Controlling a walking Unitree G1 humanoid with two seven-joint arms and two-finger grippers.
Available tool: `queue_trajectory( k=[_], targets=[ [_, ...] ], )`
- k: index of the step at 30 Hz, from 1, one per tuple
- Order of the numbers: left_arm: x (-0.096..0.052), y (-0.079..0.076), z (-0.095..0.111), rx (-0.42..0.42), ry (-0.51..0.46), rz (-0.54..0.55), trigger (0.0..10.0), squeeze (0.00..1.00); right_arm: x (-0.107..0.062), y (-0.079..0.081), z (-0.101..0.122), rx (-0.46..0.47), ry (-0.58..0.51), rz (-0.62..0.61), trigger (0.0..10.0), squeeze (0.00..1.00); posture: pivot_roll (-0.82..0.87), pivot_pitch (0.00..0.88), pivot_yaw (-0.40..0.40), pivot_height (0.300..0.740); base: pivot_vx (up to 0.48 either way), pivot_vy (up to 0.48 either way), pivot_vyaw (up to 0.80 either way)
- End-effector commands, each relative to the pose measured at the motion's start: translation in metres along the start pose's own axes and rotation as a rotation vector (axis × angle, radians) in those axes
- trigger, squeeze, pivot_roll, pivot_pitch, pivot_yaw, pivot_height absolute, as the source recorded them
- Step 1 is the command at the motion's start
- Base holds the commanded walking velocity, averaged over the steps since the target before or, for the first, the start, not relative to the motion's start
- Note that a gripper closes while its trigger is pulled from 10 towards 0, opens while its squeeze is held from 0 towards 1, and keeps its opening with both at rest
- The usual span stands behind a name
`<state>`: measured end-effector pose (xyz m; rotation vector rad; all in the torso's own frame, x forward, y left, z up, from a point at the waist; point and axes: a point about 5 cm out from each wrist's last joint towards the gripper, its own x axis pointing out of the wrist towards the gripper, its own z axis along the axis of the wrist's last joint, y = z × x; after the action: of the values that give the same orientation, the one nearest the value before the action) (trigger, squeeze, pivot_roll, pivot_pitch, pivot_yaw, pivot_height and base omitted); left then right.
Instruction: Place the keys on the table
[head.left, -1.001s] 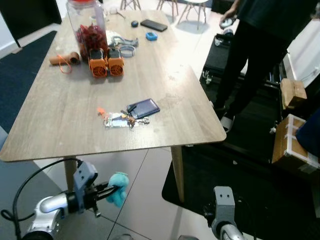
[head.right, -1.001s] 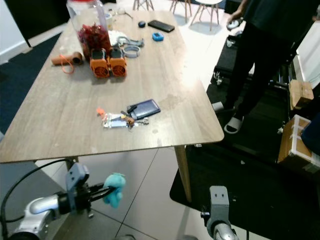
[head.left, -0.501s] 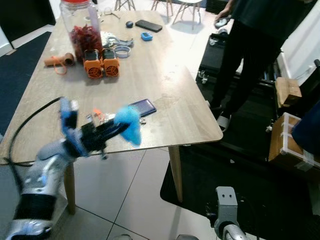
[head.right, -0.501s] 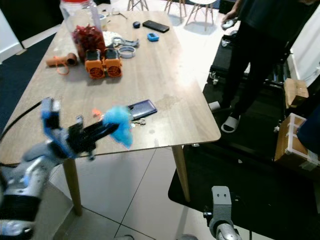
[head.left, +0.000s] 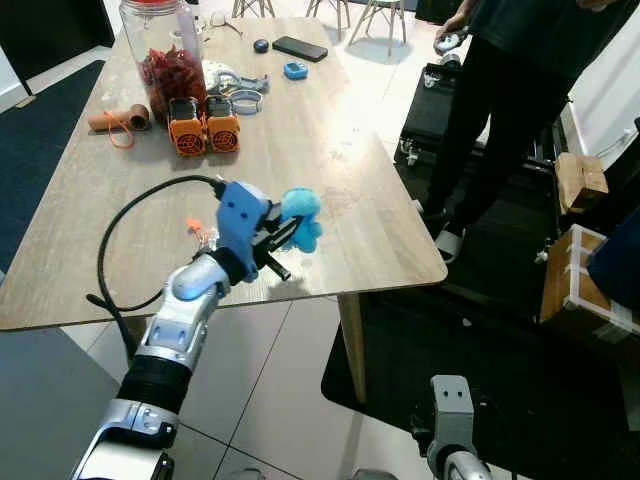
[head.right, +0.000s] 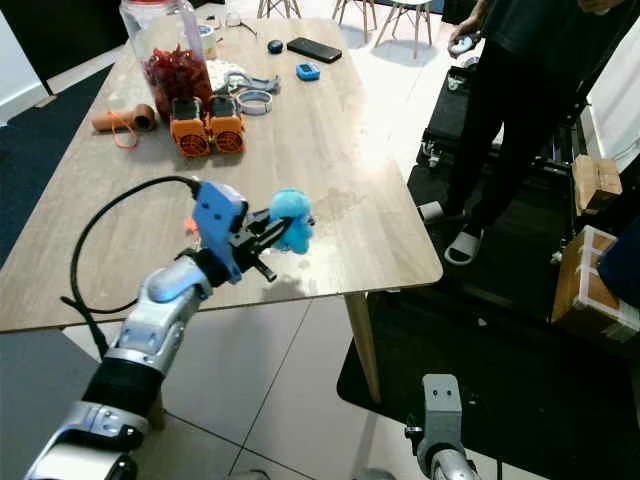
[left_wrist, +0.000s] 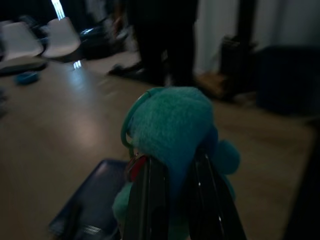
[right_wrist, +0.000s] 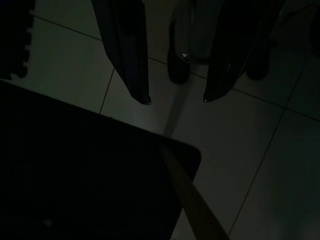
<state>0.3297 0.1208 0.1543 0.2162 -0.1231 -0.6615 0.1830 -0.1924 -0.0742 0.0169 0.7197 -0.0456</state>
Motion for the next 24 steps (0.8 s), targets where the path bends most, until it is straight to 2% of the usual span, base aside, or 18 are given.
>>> queue_trajectory(
  k=[1, 8, 14, 15, 16, 23, 24],
  targets=[
    [0.000, 0.005, -0.004, 0.030, 0.028, 0.053, 10.0, 0.00, -0.002, -0.001, -0.004, 0.009, 0.011, -0.009, 10.0, 0.00, 0.02, 0.072, -0.031, 0.740, 0.000, 0.000, 0.00],
    [0.000, 0.021, -0.007, 0.092, 0.067, 0.182, 10.0, 0.00, -0.001, -0.001, -0.003, 0.007, 0.008, -0.007, 10.0, 0.00, 0.03, 0.070, -0.030, 0.740, 0.000, 0.000, 0.00],
    [-0.005, 0.028, -0.009, 0.090, 0.068, 0.208, 10.0, 0.00, -0.001, 0.000, -0.003, 0.006, 0.007, -0.005, 10.0, 0.00, 0.03, 0.065, -0.029, 0.740, 0.000, 0.000, 0.00],
    [-0.007, 0.027, -0.009, 0.085, 0.064, 0.196, 10.0, 0.14, -0.001, 0.000, -0.003, 0.006, 0.008, -0.004, 10.0, 0.00, 0.03, 0.064, -0.030, 0.740, 0.000, 0.000, 0.00],
    [-0.008, 0.027, -0.009, 0.075, 0.058, 0.181, 10.0, 1.00, -0.001, 0.000, -0.003, 0.006, 0.008, -0.004, 10.0, 0.00, 0.03, 0.062, -0.031, 0.740, 0.000, 0.000, 0.00],
    [-0.011, 0.031, -0.009, 0.053, 0.041, 0.202, 10.0, 1.00, -0.002, 0.000, -0.004, 0.004, 0.009, -0.001, 10.0, 0.00, 0.03, 0.060, -0.032, 0.740, 0.000, 0.000, 0.00],
    [-0.013, 0.035, -0.010, 0.049, 0.046, 0.222, 10.0, 0.00, -0.002, 0.000, -0.004, 0.004, 0.009, -0.002, 10.0, 0.00, 0.03, 0.059, -0.032, 0.740, 0.000, 0.000, 0.00]
  ],
)
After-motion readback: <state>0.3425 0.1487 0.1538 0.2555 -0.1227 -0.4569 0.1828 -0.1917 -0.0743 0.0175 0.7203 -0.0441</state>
